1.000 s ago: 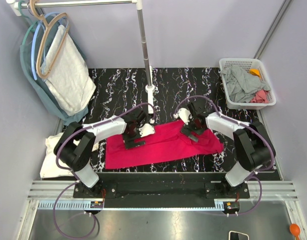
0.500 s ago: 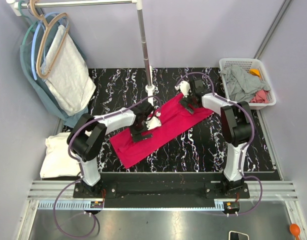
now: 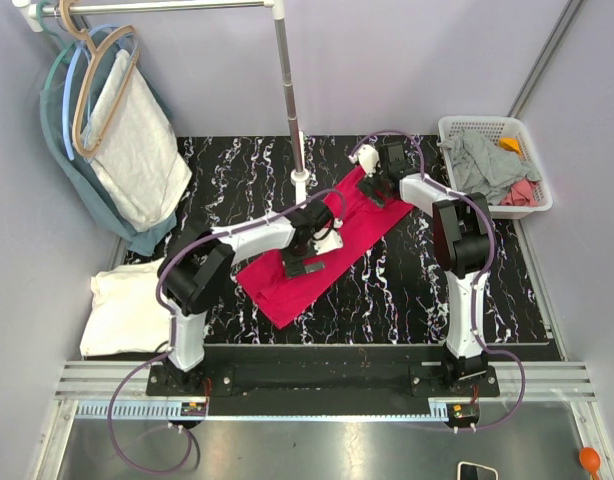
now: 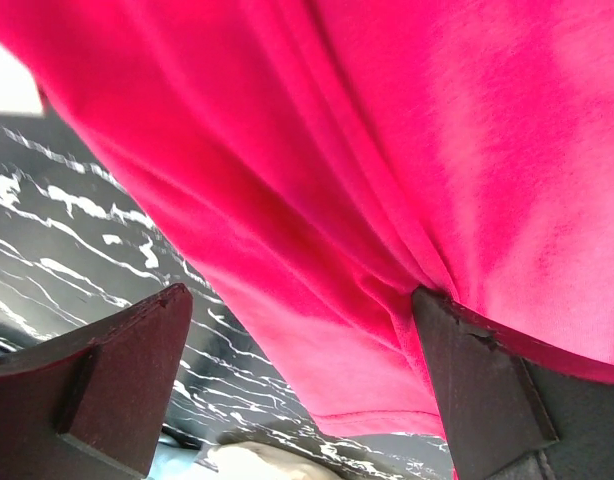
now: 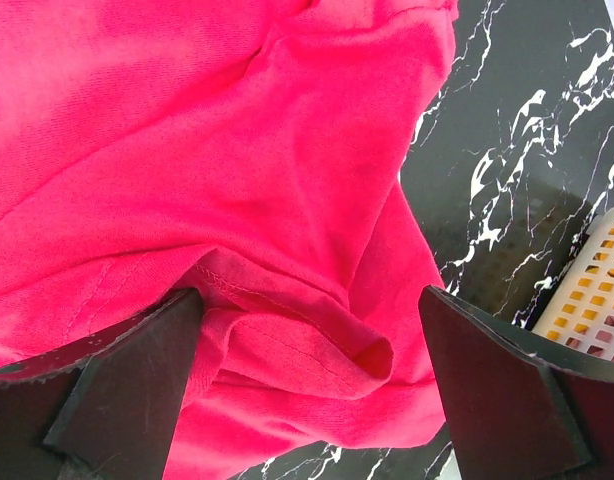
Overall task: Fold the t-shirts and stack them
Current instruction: Fold the tshirt
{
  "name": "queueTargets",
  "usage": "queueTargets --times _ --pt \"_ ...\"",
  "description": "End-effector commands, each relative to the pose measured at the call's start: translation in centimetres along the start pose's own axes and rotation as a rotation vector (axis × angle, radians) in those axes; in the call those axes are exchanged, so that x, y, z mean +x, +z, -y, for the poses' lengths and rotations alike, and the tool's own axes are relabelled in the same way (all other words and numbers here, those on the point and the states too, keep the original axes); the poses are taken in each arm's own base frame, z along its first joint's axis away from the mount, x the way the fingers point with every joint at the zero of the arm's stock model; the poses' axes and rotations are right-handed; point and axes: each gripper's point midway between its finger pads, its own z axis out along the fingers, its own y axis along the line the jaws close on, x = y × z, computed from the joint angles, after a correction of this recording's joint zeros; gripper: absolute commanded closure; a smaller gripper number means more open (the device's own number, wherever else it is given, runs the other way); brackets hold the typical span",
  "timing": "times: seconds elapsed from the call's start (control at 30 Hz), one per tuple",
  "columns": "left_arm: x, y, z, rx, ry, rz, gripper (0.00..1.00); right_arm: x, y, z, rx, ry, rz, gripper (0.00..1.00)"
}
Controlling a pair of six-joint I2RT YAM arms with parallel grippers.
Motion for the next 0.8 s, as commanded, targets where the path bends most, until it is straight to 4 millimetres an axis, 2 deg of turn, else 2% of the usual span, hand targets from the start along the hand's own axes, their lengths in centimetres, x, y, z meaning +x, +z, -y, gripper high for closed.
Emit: queueTargets --times 0.0,0.03,0.1,0.27,0.43,0.6,0.77 --pt "-1.9 1.6 2.3 0.028 0.008 0.008 0.01 4.1 0.7 -2.4 -0.085 -0.045 -0.1 0.0" --pt "-2.2 1.4 2.5 0.028 0.014 0.012 0.01 3.8 0.1 -2.2 -0.09 -0.055 -0.087 0.0" --pt "-2.7 1.2 3.3 0.034 0.028 0.018 0.01 4.8 -0.4 -3.1 -0.113 -0.067 -0.101 0.0" --pt "-3.7 0.7 5.6 0.046 0.067 0.028 0.01 6.0 -1.5 -3.3 -0.111 -0.112 -0.121 0.0" --pt "-4.3 0.1 6.9 0.033 0.083 0.035 0.01 5.7 -2.4 -2.7 -0.089 -0.12 -0.106 0.0" --pt "-4.3 -0.2 7.7 0.024 0.1 0.024 0.01 5.5 -2.5 -2.3 -0.079 -0.123 -0.106 0.0" --pt "-4.0 -0.8 8.2 0.004 0.105 0.012 0.01 5.0 -1.4 -1.6 -0.059 -0.129 -0.106 0.0"
